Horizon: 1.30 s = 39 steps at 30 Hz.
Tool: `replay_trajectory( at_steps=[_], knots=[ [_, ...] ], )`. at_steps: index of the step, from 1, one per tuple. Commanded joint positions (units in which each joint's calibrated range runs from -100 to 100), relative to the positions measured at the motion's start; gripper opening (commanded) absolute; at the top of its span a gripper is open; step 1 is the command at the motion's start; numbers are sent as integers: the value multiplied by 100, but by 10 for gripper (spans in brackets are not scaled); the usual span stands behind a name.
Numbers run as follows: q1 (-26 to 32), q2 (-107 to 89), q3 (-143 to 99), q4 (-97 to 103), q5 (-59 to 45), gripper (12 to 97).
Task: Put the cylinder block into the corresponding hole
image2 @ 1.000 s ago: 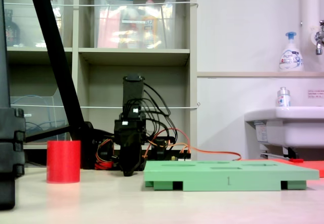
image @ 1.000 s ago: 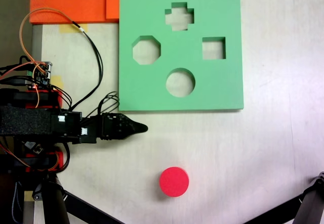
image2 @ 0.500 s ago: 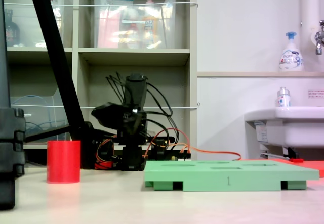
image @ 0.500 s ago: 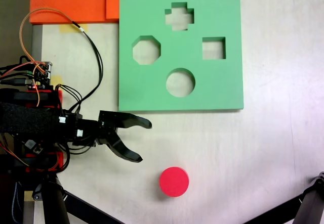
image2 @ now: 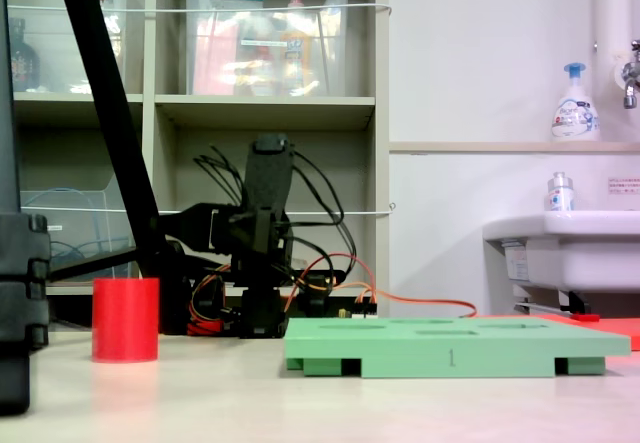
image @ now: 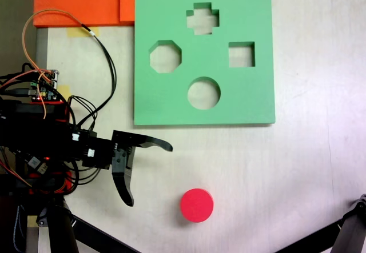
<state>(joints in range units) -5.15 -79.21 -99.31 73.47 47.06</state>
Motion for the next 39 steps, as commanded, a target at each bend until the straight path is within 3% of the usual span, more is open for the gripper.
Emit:
replay_trajectory(
  at_steps=[1,4,32,39],
  knots=[
    [0,2390,-69,2518,-103,954],
    [-24,4694,21,2653,-103,954],
    [-703,8940,3929,2653,44,947],
    [-767,9876,4797,2653,220,910]
  ],
)
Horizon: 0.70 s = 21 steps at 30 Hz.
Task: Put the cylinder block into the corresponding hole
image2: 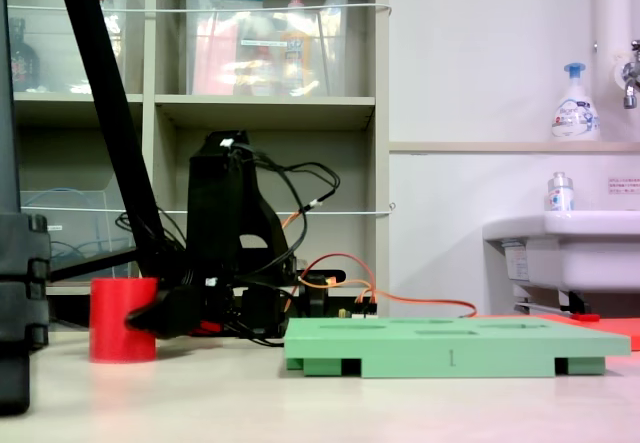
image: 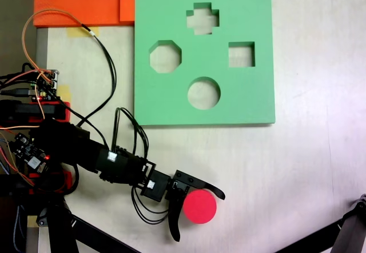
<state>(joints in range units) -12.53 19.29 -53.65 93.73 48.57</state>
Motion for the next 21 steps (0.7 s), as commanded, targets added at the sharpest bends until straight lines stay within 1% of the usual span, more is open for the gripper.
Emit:
replay_trajectory(
  at_steps=[1,2,4,6,8,10,13,15,18,21],
  knots=[
    [-29,152,360,627,88,910],
    [-29,278,510,627,117,909],
    [-29,501,739,627,127,874],
    [-29,641,998,627,132,872],
    [-29,711,1138,627,171,792],
    [-29,711,1168,627,225,689],
    [-10,697,1168,627,225,589],
    [10,697,1178,627,225,552],
    [34,697,1277,627,230,468],
    [44,725,1367,627,264,441]
  ],
)
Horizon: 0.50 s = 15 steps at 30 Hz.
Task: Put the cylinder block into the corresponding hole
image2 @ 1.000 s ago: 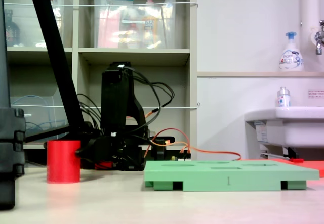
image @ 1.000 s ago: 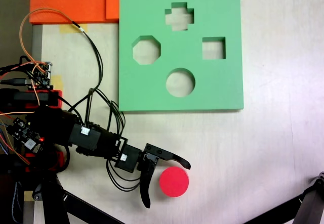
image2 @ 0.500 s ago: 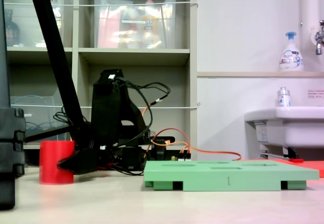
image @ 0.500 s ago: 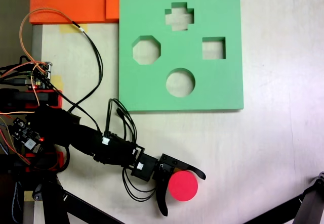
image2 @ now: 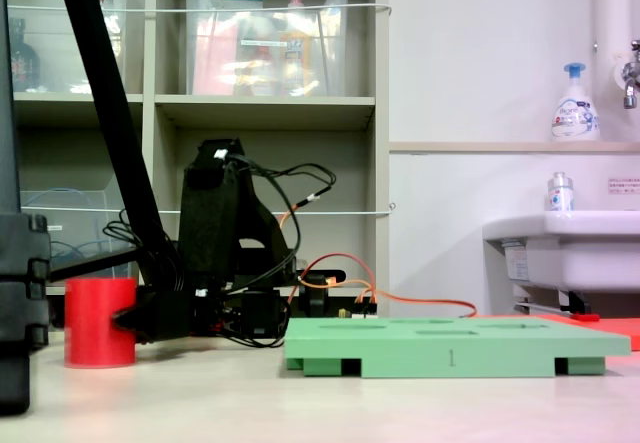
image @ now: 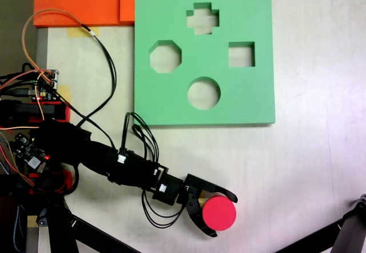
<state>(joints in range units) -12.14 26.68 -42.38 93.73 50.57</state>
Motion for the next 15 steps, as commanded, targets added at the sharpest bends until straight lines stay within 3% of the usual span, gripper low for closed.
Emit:
replay_trajectory(
  at_steps=[1,10,15],
  knots=[
    [5,-14,240,627,83,426],
    [103,-42,260,627,112,287],
    [283,-1425,-368,627,117,287]
  ],
)
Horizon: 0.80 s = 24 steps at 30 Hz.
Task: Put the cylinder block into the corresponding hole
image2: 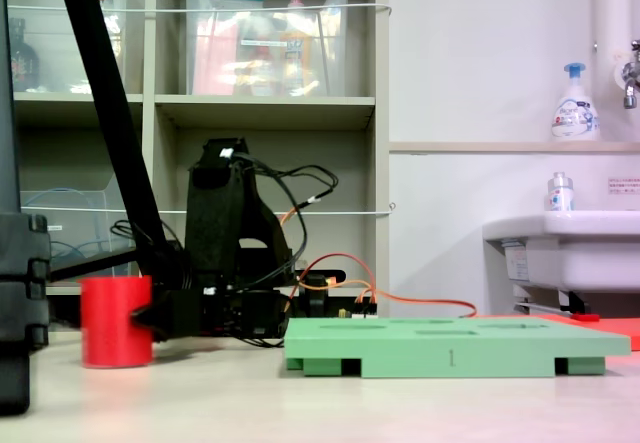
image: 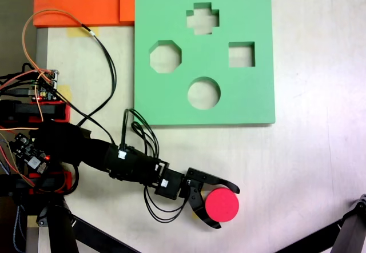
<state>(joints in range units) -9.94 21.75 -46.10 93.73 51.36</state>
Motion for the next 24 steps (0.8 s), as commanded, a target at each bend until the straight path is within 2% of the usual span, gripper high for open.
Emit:
replay_trajectory(
  at_steps=[1,4,11,19,24],
  knots=[
    [127,-1421,-155,627,34,287],
    [366,-3139,-614,578,34,287],
    [1084,-6128,-1072,-1251,34,287],
    [1915,-6379,-1461,-1800,29,287],
    [1949,-6882,-2050,-1790,-5,290]
  ],
)
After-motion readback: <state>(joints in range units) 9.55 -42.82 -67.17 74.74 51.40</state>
